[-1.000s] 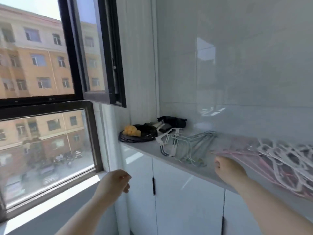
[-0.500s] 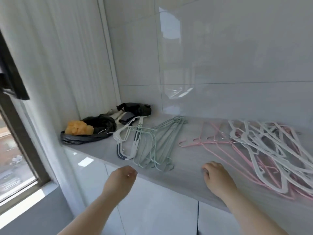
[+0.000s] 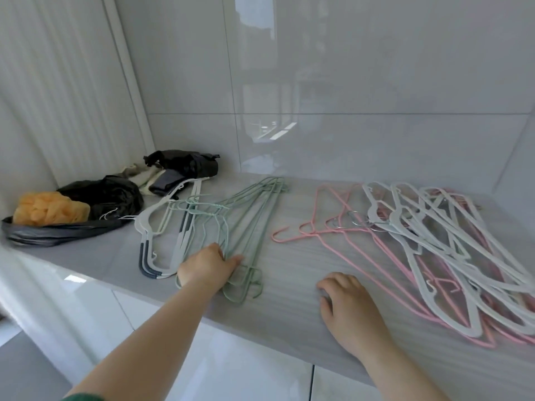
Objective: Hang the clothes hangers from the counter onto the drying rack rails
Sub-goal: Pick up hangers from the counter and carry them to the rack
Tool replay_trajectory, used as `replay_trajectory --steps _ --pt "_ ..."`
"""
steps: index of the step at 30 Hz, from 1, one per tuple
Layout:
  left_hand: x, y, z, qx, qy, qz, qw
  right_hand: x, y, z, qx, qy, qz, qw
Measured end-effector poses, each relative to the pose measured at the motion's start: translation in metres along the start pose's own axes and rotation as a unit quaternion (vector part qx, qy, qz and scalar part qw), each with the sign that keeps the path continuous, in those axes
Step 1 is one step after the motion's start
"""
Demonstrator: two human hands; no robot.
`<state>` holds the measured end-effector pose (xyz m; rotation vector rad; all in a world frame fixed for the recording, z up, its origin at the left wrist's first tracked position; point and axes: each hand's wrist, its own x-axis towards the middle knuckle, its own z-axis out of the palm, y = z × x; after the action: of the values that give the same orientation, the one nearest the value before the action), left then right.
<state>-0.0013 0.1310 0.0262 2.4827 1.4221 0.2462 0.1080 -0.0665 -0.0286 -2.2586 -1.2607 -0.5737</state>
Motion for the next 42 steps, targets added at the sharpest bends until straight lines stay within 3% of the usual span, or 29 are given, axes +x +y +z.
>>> replay_trajectory --steps 6,9,11,15,21,24,30,32,36,39,42 --pt "0.001 -0.004 0.001 -0.014 0.016 0.015 1.0 0.001 0.0 0.001 0.004 0.008 0.002 1.0" --pt "0.001 -0.007 -0.002 -0.107 0.041 -0.005 0.993 0.001 0.001 0.002 0.006 0.021 -0.003 1.0" --pt "0.002 -0.012 -0.008 -0.219 0.07 -0.026 0.973 0.001 0.003 0.005 0.002 0.038 -0.006 0.999" --pt "-0.004 -0.016 -0.029 -0.435 0.065 -0.044 0.897 0.001 0.006 0.01 -0.004 0.044 -0.005 0.999" --pt "-0.049 -0.02 -0.056 -0.464 0.102 -0.009 0.88 0.005 0.005 0.006 0.023 0.037 -0.015 0.999" --pt "-0.081 -0.03 -0.071 -0.474 0.128 -0.001 0.871 0.008 0.002 0.005 0.091 0.058 -0.014 0.994" --pt "-0.154 -0.061 -0.096 -0.435 0.165 -0.017 0.885 0.046 -0.045 -0.04 0.254 0.217 -0.096 0.938" --pt "-0.185 -0.072 -0.098 -0.411 0.184 -0.035 0.892 0.067 -0.067 -0.06 0.275 0.234 -0.119 0.925" --pt "-0.25 -0.099 -0.101 -0.372 0.212 -0.08 0.9 0.09 -0.109 -0.078 0.237 0.161 -0.172 0.942" --pt "-0.299 -0.123 -0.108 -0.345 0.235 -0.117 0.901 0.09 -0.141 -0.088 0.231 0.025 -0.231 0.945" --pt "-0.348 -0.148 -0.117 -0.326 0.252 -0.162 0.896 0.07 -0.178 -0.099 0.255 -0.154 -0.295 0.908"
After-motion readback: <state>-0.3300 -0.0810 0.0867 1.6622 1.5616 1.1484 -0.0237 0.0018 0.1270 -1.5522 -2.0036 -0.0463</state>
